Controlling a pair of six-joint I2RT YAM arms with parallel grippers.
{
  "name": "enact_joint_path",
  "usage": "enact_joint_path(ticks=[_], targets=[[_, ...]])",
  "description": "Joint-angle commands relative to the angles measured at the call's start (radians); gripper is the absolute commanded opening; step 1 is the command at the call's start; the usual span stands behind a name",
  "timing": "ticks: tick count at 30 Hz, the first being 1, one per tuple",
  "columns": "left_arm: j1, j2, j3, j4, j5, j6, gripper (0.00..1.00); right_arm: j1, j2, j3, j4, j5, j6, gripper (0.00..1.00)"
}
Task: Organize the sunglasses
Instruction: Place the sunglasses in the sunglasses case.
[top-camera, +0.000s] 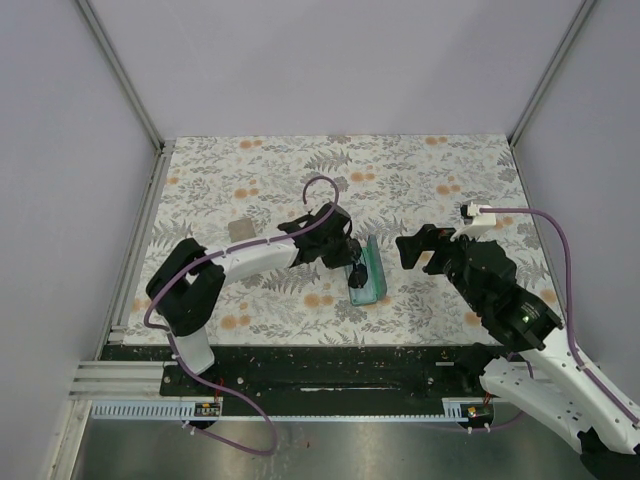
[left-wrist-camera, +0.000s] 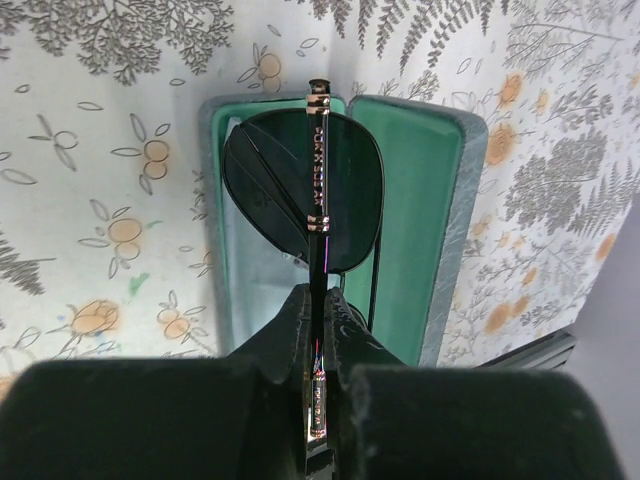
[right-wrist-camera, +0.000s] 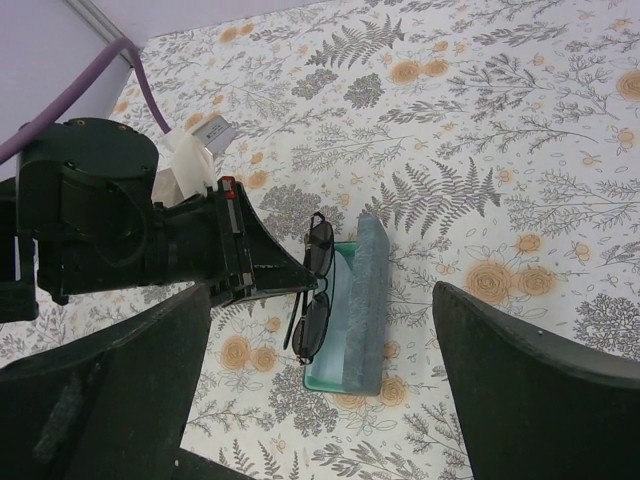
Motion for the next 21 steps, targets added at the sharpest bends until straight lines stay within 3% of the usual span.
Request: enact_joint_path(ticks=[1,15,21], targets=[[-0.008,-0.006,-0.048,0.198,0.013,-0.074,0.00,0.000,-0.007,0.000,-0.005,0.021,0.017,0.99],[-0.049,0.059,-0.022,0.155,-0.013,-0.052,0.00,-0.001,0.005,-0.004,-0.013,0.018,0.028,0.99],[-0.083,0.063,0.016,0.046,-0.122,-0.023,0.00,0.000,0.011,-0.009,-0.011,0.016,0.035,0.99]])
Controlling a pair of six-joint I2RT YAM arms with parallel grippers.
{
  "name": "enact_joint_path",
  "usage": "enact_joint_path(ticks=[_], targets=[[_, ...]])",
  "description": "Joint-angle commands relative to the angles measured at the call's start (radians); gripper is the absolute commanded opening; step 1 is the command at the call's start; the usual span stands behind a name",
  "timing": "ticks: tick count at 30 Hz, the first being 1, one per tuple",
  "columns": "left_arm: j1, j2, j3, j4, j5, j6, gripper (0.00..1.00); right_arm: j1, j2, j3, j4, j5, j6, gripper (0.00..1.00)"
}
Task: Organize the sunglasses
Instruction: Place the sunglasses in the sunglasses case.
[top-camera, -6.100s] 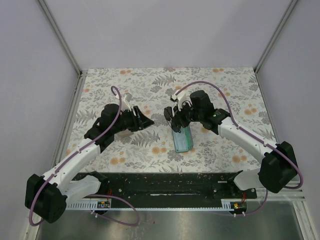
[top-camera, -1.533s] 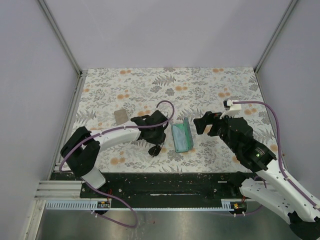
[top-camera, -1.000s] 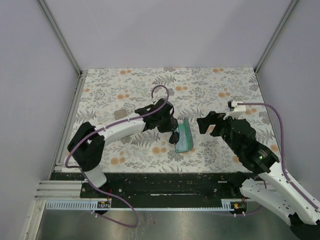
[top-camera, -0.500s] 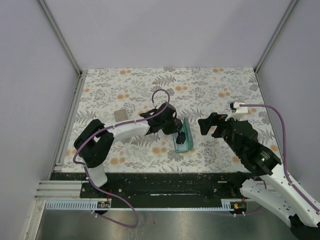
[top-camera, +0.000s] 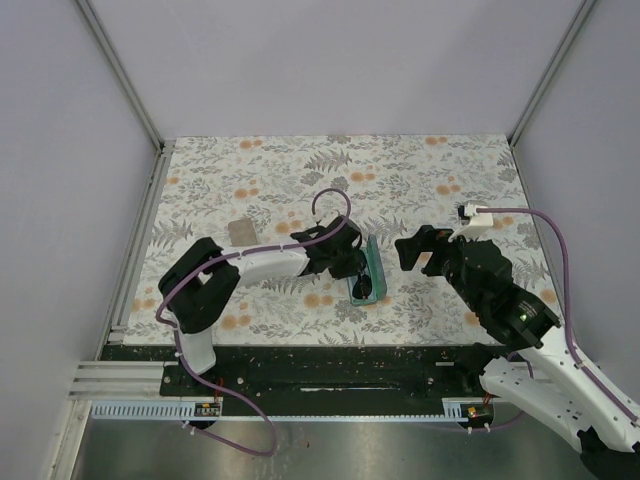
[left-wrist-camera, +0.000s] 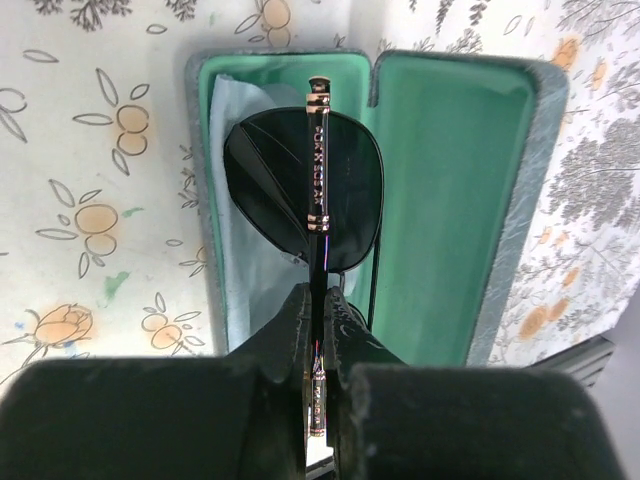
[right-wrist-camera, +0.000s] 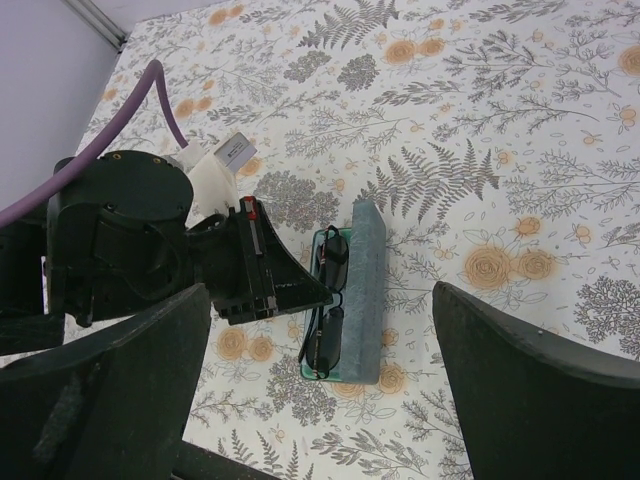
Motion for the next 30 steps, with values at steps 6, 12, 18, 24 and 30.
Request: enact_joint_path(ticks=[6,12,18,24,30], targets=[[-0.054,0.046,0.116,-0.139,-0.168,0.037,0.00,0.000,0.007,-0.006,0.013,0.015,0.014,0.99],[-0.066,0.103,0.138,-0.142,-0.183,0.032,0.00,0.000,0.009,-0.009,0.012,0.010,0.019,1.00],[-0.072,0.129,0.145,-0.153,-0.217,0.019,0.00,0.000,-0.002,-0.012,0.012,0.015,0.019,0.99],[-0.077,0.121,0.182,-0.223,-0.260,0.025,0.08,0.000,0.004,-0.012,0.012,0.018,0.019,0.99],[-0.075,0.072,0.190,-0.231,-0.246,0.026,0.28,-0.001,0.020,-0.009,0.009,0.025,0.023,0.99]])
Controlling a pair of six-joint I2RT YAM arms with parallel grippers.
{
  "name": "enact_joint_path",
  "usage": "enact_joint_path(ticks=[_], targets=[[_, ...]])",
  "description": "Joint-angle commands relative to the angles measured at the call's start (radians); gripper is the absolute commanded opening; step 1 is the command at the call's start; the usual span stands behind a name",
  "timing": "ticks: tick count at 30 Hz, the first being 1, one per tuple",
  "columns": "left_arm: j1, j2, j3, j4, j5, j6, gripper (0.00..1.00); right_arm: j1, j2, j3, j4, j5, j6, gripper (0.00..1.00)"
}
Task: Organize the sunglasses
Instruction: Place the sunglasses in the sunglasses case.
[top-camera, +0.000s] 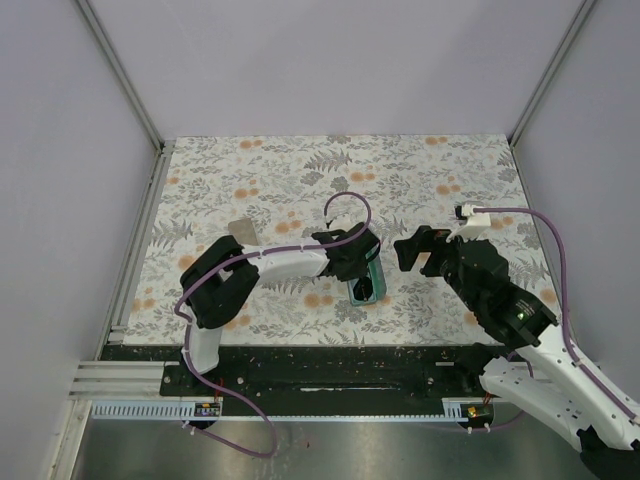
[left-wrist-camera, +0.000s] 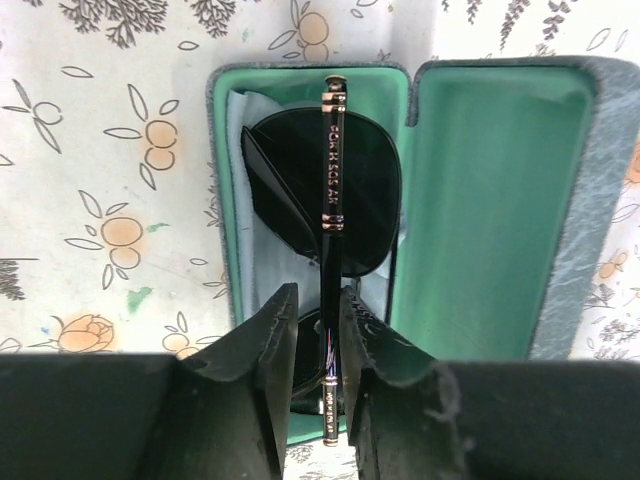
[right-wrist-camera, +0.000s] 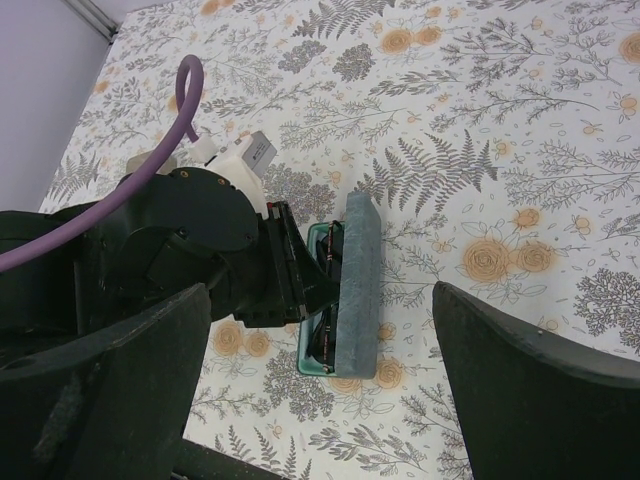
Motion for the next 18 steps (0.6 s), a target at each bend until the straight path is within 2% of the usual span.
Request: enact_joint_path(ticks=[1,3,10,15,18], targets=[[0.000,-0.055,0.037,-0.049,-0.038,0.005,0.32,0.000,0.013,0.002,0.016,0.025,0.018,1.00],[0.004,-0.070,0.042,-0.053,-0.033,0.012,0.36,0.000,0.018,0.003,0.013,0.024,0.021,0.99],[0.039,-0.133,0.013,-0.058,0.008,0.020,0.36,-0.001,0.073,0.017,-0.024,0.025,0.047,0.99],[0.072,-0.214,-0.064,-0.005,0.045,0.043,0.36,-0.005,0.165,0.012,-0.022,-0.044,0.083,0.97],[0.100,-0.269,-0.122,0.035,0.085,0.066,0.33,-0.032,0.234,0.008,-0.002,-0.138,0.100,0.95]])
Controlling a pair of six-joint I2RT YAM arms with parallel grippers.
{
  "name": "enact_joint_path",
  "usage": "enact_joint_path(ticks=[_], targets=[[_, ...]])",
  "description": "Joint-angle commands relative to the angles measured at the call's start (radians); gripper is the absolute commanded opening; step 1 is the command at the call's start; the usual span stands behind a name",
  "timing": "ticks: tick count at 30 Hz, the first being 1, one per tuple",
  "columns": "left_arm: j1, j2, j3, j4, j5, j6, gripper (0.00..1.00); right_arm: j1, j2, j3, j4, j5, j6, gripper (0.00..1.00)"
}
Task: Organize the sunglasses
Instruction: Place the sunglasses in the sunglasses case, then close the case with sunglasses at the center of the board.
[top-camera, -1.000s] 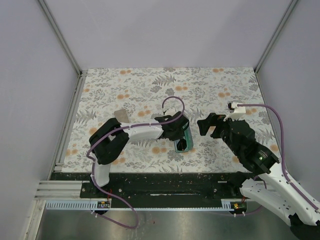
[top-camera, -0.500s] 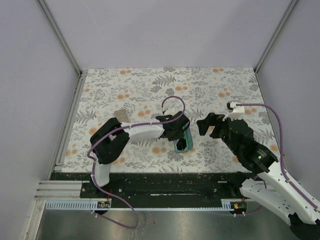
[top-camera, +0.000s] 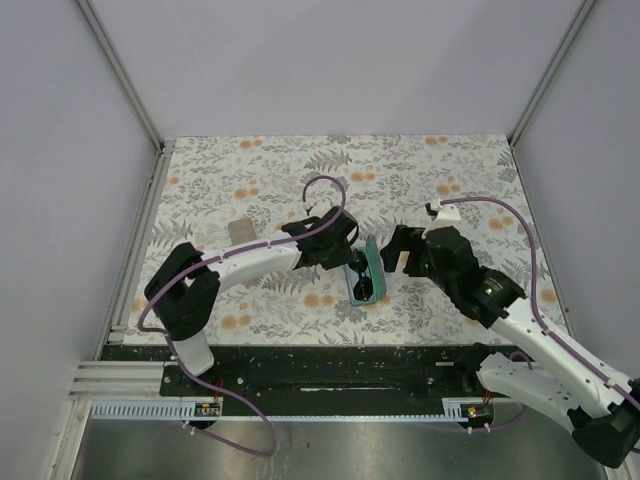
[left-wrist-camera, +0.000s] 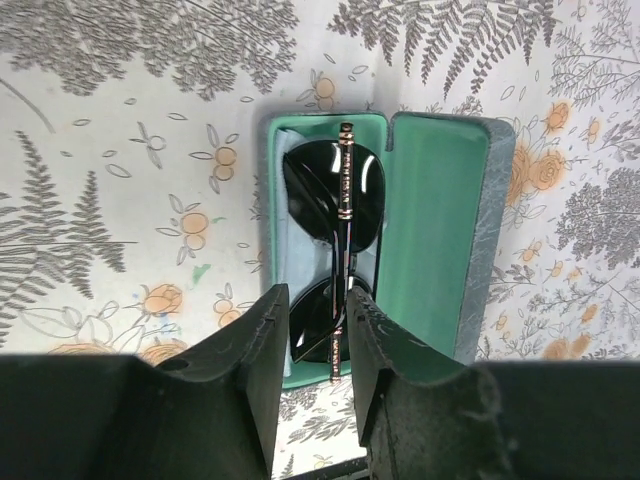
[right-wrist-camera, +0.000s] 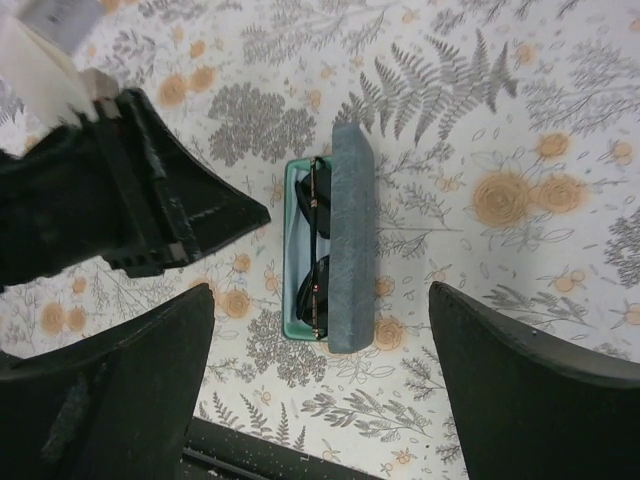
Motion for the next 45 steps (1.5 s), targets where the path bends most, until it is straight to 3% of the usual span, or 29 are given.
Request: enact_joint_path(ticks=[1,6,11,19,30,45], targets=[[0.041,-0.115,-0.091,0.094,0.079,0.052,0.31,-0.045,0.092,0.005,0.029,-0.147,0.049,0.93],[0.105,-0.167,-0.228,0.252,0.189,0.089,0.22,-0.156,0.162,-0.029,0.093,-0.350,0.067,0.68],[0.136,-0.095,-0.234,0.324,0.291,0.117,0.12,-0.236,0.205,-0.060,0.175,-0.468,0.072,0.41],[0.147,0.001,-0.225,0.424,0.378,0.106,0.00,-0.294,0.331,-0.047,0.218,-0.573,0.061,0.36],[0.153,0.038,-0.230,0.413,0.365,0.107,0.00,-0.297,0.422,-0.049,0.230,-0.567,0.037,0.32],[0.156,0.090,-0.227,0.428,0.377,0.112,0.00,-0.296,0.547,-0.052,0.294,-0.685,0.030,0.22]])
